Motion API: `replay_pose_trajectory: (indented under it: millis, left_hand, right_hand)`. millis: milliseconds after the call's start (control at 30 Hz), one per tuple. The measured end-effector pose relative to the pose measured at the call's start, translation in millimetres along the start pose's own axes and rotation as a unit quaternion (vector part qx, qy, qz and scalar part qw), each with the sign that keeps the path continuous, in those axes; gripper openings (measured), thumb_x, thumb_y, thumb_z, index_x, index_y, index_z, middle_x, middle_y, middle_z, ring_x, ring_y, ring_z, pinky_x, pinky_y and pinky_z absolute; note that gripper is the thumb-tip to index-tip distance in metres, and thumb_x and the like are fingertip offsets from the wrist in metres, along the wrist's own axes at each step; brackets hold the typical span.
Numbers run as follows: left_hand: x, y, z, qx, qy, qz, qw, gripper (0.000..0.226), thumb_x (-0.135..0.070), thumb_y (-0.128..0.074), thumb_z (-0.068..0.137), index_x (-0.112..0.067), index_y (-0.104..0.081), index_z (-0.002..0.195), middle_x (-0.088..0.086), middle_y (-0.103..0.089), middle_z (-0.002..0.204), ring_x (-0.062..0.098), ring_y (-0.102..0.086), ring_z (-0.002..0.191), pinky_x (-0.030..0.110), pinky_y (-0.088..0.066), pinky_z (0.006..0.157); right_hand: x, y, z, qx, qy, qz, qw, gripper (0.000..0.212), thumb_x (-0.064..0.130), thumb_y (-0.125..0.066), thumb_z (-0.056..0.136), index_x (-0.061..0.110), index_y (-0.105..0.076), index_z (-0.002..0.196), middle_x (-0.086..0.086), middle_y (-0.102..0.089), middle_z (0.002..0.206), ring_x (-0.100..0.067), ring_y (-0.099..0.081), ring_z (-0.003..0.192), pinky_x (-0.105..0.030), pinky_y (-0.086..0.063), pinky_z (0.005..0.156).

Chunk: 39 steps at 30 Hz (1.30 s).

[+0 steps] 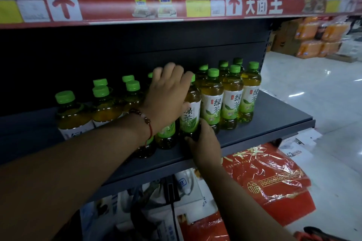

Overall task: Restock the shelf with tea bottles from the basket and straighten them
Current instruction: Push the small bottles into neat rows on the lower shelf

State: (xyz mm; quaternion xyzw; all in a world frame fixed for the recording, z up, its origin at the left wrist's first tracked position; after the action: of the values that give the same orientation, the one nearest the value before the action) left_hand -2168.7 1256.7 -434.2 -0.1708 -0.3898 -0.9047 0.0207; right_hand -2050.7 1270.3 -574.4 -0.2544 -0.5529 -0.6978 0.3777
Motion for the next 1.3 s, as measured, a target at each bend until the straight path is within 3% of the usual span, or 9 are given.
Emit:
replay_pose_trajectory:
  millis: [100, 200, 400, 533, 633, 767, 1000, 1133, 1300]
  left_hand:
    - [4.5, -0.8, 7.1, 0.024, -0.029, -0.028, 0.999, 0.066, -0.037, -0.076, 0.071, -0.015, -0.052, 0.128, 0.010, -0.044, 0.142, 0.033, -0.035, 0.133, 0.047, -0.025, 0.106]
    - [5.5, -5.6, 8.9, 0.082, -0.043, -0.083, 0.992, 0.074, -0.031, -0.071, 0.080, -0.021, -0.035, 0.143, 0.005, -0.030, 0.154, 0.027, -0.029, 0.141, 0.043, -0.015, 0.116]
    - [-0.5, 0.0, 2.7, 0.029, -0.052, -0.140, 0.988, 0.058, -0.022, -0.070, 0.079, -0.024, -0.050, 0.133, 0.002, -0.043, 0.146, 0.024, -0.047, 0.126, 0.036, -0.023, 0.109]
    - [14.3, 7.6, 0.6, 0.039, -0.076, -0.070, 0.994, 0.072, -0.037, -0.070, 0.078, -0.028, -0.039, 0.142, 0.005, -0.037, 0.150, 0.025, -0.035, 0.137, 0.048, -0.015, 0.114]
    - [32.2, 10.1, -5.3, 0.071, -0.048, 0.029, 0.996, 0.083, -0.047, -0.071, 0.074, -0.026, -0.032, 0.145, 0.014, -0.035, 0.147, 0.033, -0.034, 0.134, 0.054, -0.020, 0.110]
    - [37.3, 12.1, -9.5, 0.106, -0.028, 0.051, 0.993, 0.092, -0.056, -0.067, 0.075, -0.023, -0.022, 0.148, 0.010, -0.052, 0.125, 0.030, -0.048, 0.116, 0.049, -0.026, 0.108]
    - [41.1, 8.5, -12.6, 0.096, -0.046, 0.021, 0.994, 0.095, -0.053, -0.069, 0.076, -0.019, -0.020, 0.151, 0.008, -0.056, 0.114, 0.028, -0.053, 0.104, 0.041, -0.037, 0.097]
    - [38.4, 5.3, -16.4, 0.076, -0.037, 0.040, 0.996, 0.095, -0.050, -0.072, 0.074, -0.021, -0.023, 0.150, 0.011, -0.057, 0.118, 0.031, -0.055, 0.105, 0.045, -0.035, 0.101]
    - [14.3, 5.5, -17.2, 0.036, -0.029, 0.025, 0.999, 0.085, -0.048, -0.068, 0.074, -0.021, -0.033, 0.147, 0.018, -0.043, 0.140, 0.036, -0.045, 0.124, 0.052, -0.030, 0.108]
  right_hand:
    - [-5.5, 2.8, 8.4, 0.021, 0.018, -0.013, 1.000, 0.064, 0.019, -0.070, 0.086, 0.025, -0.041, 0.143, -0.003, -0.049, 0.140, -0.027, -0.051, 0.125, -0.038, -0.044, 0.096]
    - [-8.3, 4.1, 12.4, 0.031, 0.024, -0.013, 0.999, 0.064, 0.022, -0.069, 0.086, 0.025, -0.040, 0.143, -0.003, -0.050, 0.141, -0.026, -0.051, 0.126, -0.039, -0.045, 0.098]
    - [3.9, -3.5, 12.7, 0.006, -0.004, -0.017, 1.000, 0.061, 0.040, -0.078, 0.078, 0.021, -0.045, 0.125, -0.002, -0.059, 0.128, -0.026, -0.056, 0.117, -0.039, -0.050, 0.087]
    - [4.5, -1.2, 14.7, 0.025, 0.006, -0.021, 0.999, 0.057, 0.036, -0.077, 0.080, 0.019, -0.047, 0.126, -0.003, -0.061, 0.128, -0.027, -0.058, 0.117, -0.036, -0.048, 0.089]
    - [3.6, 0.6, 15.9, 0.039, 0.017, -0.013, 0.999, 0.060, 0.033, -0.075, 0.080, 0.019, -0.048, 0.131, -0.004, -0.062, 0.130, -0.028, -0.057, 0.119, -0.038, -0.049, 0.092]
    - [3.0, 6.1, 14.6, 0.050, 0.017, 0.009, 0.999, 0.062, 0.029, -0.076, 0.080, 0.017, -0.048, 0.135, -0.004, -0.061, 0.132, -0.027, -0.057, 0.120, -0.038, -0.049, 0.094]
    - [1.9, -0.7, 11.3, 0.037, 0.025, 0.022, 0.999, 0.064, 0.030, -0.076, 0.080, 0.022, -0.047, 0.137, -0.002, -0.059, 0.133, -0.025, -0.055, 0.122, -0.038, -0.048, 0.098]
    - [-1.3, 1.0, 8.8, 0.029, 0.028, 0.006, 0.999, 0.072, 0.030, -0.076, 0.082, 0.019, -0.042, 0.145, -0.005, -0.046, 0.141, -0.024, -0.048, 0.127, -0.036, -0.043, 0.101]
    - [-12.1, 15.5, 5.8, 0.001, 0.022, 0.045, 0.999, 0.061, 0.034, -0.075, 0.084, 0.019, -0.048, 0.137, -0.002, -0.052, 0.129, -0.017, -0.051, 0.118, -0.032, -0.045, 0.096]
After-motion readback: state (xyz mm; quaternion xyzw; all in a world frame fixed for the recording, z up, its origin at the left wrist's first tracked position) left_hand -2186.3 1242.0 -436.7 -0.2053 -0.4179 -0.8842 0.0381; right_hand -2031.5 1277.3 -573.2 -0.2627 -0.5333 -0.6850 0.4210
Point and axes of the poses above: each hand's wrist, its own z-axis towards the middle knuckle, its own y-axis out of the back of the hand, x = y × z, the point moved 1 cm from there along z, towards the middle knuckle
